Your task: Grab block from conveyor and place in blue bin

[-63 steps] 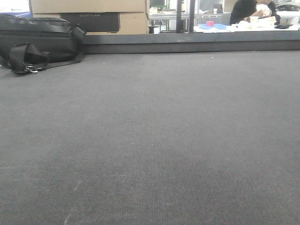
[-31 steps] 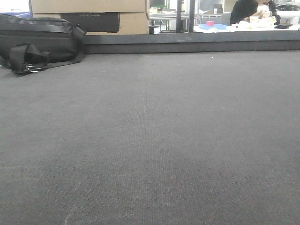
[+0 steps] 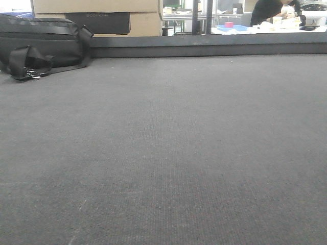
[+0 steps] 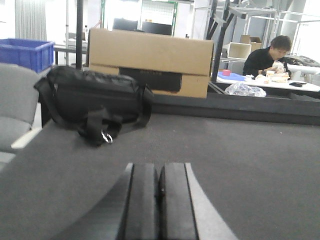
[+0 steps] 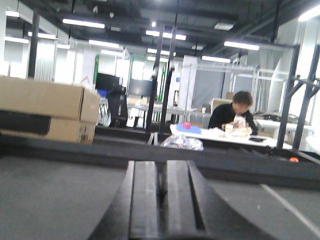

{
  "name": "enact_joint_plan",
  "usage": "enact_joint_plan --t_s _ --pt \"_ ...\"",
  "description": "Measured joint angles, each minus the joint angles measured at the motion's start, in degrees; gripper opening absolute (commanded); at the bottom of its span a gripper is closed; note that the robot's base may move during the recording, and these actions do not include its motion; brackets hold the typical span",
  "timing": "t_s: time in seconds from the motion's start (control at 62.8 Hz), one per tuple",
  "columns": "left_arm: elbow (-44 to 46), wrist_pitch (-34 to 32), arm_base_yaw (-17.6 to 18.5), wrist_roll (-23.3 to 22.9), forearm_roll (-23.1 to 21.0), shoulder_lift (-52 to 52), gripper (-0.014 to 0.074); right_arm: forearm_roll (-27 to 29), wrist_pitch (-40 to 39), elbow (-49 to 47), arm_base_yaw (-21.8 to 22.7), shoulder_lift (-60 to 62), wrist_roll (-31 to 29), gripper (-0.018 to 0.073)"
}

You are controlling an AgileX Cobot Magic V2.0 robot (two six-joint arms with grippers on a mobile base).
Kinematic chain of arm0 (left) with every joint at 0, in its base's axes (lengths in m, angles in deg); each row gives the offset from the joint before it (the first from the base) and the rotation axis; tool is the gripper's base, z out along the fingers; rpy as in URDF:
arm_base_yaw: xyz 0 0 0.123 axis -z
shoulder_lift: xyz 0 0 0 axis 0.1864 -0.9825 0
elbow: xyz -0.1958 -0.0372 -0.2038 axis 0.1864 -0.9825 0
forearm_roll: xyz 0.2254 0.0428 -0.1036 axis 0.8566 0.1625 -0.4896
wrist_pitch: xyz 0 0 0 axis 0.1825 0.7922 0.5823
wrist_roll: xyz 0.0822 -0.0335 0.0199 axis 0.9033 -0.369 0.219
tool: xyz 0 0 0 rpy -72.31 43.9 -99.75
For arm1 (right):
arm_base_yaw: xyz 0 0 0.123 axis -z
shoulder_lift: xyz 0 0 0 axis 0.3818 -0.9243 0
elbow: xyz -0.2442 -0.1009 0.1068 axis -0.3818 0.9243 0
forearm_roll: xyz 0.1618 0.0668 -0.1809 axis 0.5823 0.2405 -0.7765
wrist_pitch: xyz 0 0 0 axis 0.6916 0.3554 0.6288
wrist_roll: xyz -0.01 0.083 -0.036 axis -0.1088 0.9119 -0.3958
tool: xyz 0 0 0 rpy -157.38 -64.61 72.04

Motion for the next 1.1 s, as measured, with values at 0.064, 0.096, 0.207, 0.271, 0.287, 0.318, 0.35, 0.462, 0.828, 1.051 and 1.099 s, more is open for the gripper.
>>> enact_joint_plan --t_s 0.064,0.096,0.207,0.271,0.287,0.318,0.35,0.462,0.828,1.051,1.099 --pt "4.2 2.4 0.0 0.0 1.6 -2.5 -0.0111 0.7 5.2 -4.9 0.0 -1.6 0.0 -0.0162" --pt "6.7 3.9 0.0 0.0 2.2 -4.4 -0.0111 1.2 8.5 -7.9 0.0 -3.1 0.0 -0.0162" --pt "14.7 8.8 0.0 0.0 2.8 -12.3 -0.0111 1.6 19.1 -16.5 0.0 -10.1 0.0 -0.0162" --pt "19.0 12.1 0.0 0.0 2.9 -17.6 -0.0111 1.9 26.0 -20.7 0.0 -15.0 0.0 -0.0162" --pt "19.9 12.9 0.0 0.0 2.9 -18.9 -0.0111 2.0 27.3 -21.6 0.0 -16.1 0.0 -0.0162" --pt "22.2 14.9 0.0 0.0 2.9 -22.1 -0.0111 2.1 30.0 -23.7 0.0 -19.0 0.0 -0.0162" --pt "24.3 17.1 0.0 0.0 2.6 -25.4 -0.0111 2.3 33.6 -25.8 0.0 -22.0 0.0 -0.0162" --pt "30.2 24.4 0.0 0.0 1.3 -35.3 -0.0111 2.5 44.6 -31.5 0.0 -31.3 0.0 -0.0162" --pt "38.3 35.5 0.0 0.0 0.8 -58.2 -0.0111 3.2 57.4 -37.8 0.0 -54.2 0.0 -0.0162" --pt "38.4 34.3 0.0 0.0 -2.9 -64.0 -0.0111 5.4 55.7 -38.6 0.0 -65.4 0.0 -0.0156" --pt "38.4 34.2 0.0 0.0 -4.0 -64.7 -0.0111 5.5 55.7 -39.3 0.0 -68.4 0.3 -0.0128"
